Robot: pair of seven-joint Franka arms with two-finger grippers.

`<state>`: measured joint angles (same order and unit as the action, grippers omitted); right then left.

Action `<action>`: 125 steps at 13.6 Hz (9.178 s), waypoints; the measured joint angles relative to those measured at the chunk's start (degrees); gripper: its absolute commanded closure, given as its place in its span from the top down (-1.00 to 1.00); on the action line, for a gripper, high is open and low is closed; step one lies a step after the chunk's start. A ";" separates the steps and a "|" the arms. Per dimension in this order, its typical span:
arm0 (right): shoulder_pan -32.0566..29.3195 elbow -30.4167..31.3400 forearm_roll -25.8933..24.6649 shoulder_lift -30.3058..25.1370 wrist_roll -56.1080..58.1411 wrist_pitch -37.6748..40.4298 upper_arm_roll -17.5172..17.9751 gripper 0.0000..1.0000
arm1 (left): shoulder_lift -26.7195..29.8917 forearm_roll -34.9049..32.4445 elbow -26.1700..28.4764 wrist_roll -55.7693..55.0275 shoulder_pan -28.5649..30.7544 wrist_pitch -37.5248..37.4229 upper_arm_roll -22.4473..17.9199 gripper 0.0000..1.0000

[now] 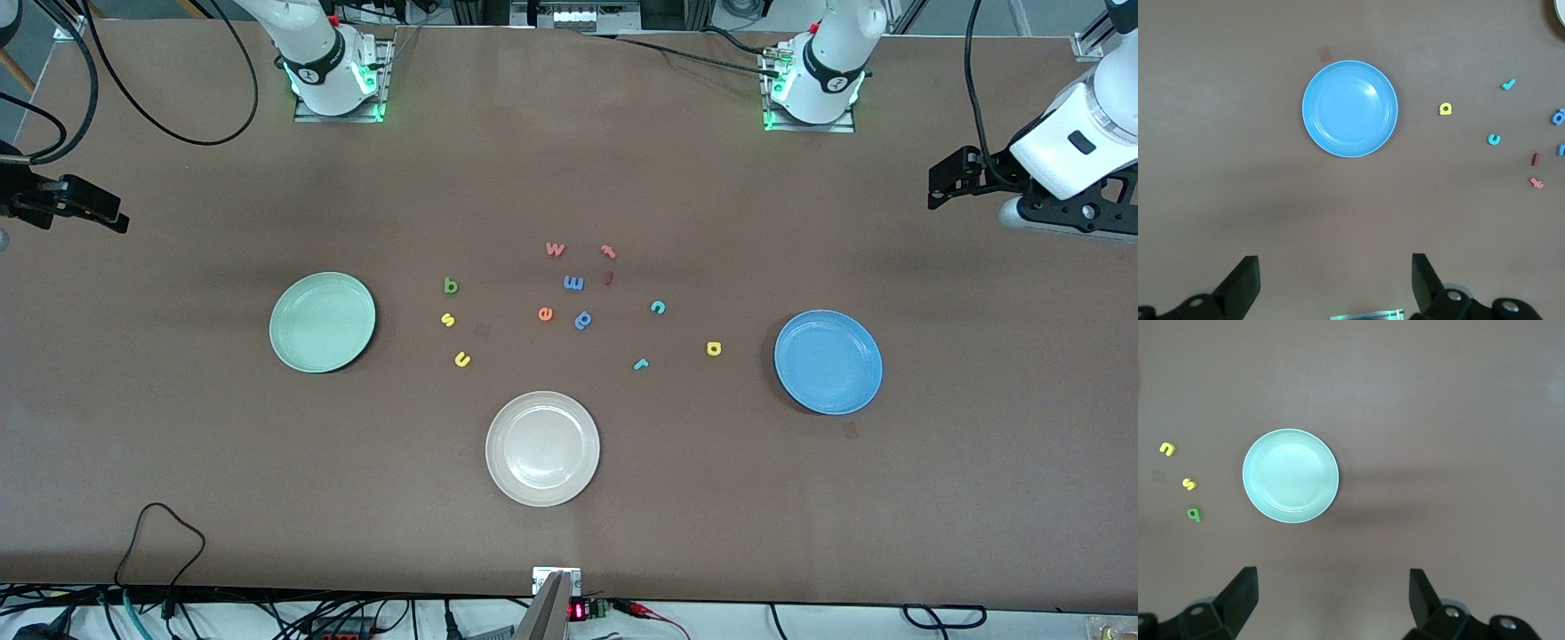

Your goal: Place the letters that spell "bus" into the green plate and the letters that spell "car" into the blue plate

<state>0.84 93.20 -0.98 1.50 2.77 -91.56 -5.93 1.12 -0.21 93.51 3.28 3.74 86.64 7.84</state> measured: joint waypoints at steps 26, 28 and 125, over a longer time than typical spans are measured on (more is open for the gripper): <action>23.47 0.49 5.37 30.71 -13.15 -26.75 1.29 1.00 | -24.80 0.05 -4.19 -0.41 -12.26 20.59 2.52 1.00; 26.22 0.45 5.57 34.00 -13.56 -31.91 1.32 1.00 | -28.38 -0.16 -4.20 -1.84 -13.37 22.71 2.50 1.00; 36.14 15.22 9.83 33.55 -27.91 -47.71 -3.86 -0.19 | -28.31 -15.41 12.69 -12.81 -5.33 27.49 7.85 -0.83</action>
<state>36.98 108.42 8.84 35.05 -25.15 -139.27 -9.79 -27.19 -15.62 106.20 -9.53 -1.58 114.12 15.69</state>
